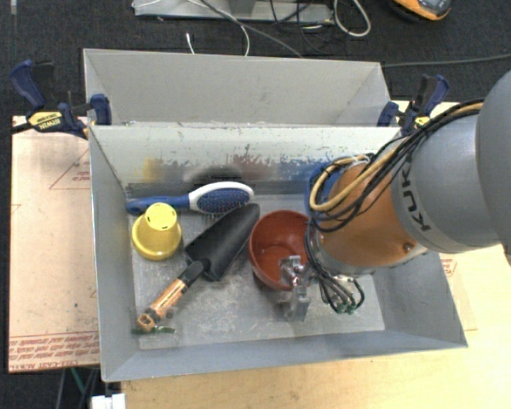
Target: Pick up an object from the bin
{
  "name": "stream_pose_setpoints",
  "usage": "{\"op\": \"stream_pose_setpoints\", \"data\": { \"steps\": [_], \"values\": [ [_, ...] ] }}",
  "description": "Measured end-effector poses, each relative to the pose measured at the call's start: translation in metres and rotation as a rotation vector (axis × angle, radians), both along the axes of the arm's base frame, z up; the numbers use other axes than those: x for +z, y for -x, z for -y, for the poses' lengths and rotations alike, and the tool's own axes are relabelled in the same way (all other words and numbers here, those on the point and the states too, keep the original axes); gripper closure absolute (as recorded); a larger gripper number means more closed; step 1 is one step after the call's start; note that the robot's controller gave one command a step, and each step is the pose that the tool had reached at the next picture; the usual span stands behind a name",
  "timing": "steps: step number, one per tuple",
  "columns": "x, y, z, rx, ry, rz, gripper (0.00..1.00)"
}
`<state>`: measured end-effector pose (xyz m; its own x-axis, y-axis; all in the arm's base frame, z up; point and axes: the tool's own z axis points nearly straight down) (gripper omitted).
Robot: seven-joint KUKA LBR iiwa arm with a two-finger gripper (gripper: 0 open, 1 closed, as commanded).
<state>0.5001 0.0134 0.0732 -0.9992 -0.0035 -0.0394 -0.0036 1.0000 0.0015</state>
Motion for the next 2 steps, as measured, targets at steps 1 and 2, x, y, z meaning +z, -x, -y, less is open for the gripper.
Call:
{"op": "stream_pose_setpoints", "data": {
  "steps": [1, 2],
  "values": [
    [0.019, -0.002, 0.000, -0.001, 0.000, 0.010, 1.00],
    [0.035, -0.003, 0.000, -0.001, -0.001, 0.012, 1.00]
  ]
}}
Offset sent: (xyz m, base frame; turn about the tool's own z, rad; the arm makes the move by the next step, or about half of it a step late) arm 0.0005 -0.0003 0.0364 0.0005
